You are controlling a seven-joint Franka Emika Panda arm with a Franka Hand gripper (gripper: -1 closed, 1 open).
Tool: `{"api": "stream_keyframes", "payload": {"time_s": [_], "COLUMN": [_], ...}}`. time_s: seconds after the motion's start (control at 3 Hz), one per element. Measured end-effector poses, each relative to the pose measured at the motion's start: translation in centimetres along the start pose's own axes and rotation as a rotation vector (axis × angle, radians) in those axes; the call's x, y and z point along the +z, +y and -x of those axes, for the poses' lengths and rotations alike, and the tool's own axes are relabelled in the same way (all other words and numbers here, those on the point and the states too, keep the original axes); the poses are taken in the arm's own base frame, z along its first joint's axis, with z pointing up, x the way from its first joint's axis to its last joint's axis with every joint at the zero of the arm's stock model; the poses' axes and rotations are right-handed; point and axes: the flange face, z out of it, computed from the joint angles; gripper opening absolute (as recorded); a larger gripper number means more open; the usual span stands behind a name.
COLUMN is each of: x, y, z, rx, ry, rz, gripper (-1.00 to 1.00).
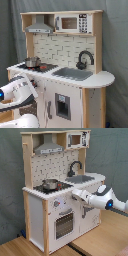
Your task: Play with the kitchen
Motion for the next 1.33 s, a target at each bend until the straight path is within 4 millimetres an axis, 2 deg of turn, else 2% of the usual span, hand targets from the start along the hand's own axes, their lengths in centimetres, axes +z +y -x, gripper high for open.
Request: {"api": "stream_keyframes", "payload": {"time_s": [1.33], "x": [-0.19], "y": [-0.05], "z": [-0.20], "rx": [0.405], "ry": [0.005], "rz": [-0.001], "gripper": [-1.00]}}
